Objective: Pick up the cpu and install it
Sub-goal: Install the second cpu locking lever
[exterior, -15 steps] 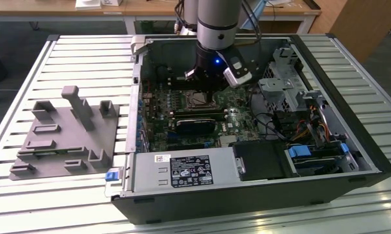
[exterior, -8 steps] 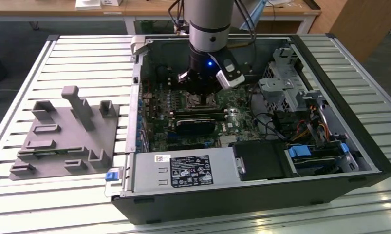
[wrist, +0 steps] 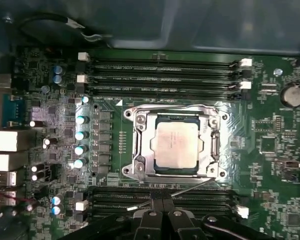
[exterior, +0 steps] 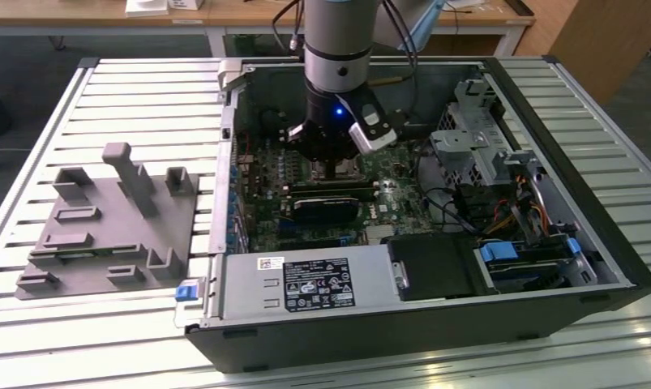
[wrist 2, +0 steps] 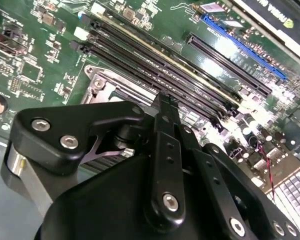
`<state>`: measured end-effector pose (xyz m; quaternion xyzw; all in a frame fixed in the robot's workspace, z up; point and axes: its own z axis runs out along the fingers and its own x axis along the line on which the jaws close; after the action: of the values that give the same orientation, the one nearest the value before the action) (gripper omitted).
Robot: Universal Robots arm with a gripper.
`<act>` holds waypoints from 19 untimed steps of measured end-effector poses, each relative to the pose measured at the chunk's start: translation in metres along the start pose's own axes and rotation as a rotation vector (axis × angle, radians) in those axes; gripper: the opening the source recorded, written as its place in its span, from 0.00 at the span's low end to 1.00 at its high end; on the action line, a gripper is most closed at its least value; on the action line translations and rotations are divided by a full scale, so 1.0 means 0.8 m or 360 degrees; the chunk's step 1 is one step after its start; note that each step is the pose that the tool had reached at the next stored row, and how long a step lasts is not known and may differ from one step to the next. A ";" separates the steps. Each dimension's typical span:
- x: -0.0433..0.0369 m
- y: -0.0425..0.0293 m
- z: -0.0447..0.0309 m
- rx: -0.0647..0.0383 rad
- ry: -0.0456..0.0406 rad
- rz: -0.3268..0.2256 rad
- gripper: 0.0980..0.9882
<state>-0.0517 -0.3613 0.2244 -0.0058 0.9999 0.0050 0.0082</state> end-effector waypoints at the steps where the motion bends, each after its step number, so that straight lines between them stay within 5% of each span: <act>1: 0.000 0.0000 0.0022 0.0000 0.0000 0.0000 0.01; 3: 0.001 -0.0008 0.0052 -0.0006 0.0001 0.0000 0.01; 8: 0.005 -0.0099 0.0057 -0.0069 0.0000 0.0001 0.01; 19: 0.018 -0.0246 0.0079 -0.0148 -0.0001 0.0002 0.01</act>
<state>-0.0656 -0.3811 0.2177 -0.0055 0.9986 0.0514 0.0082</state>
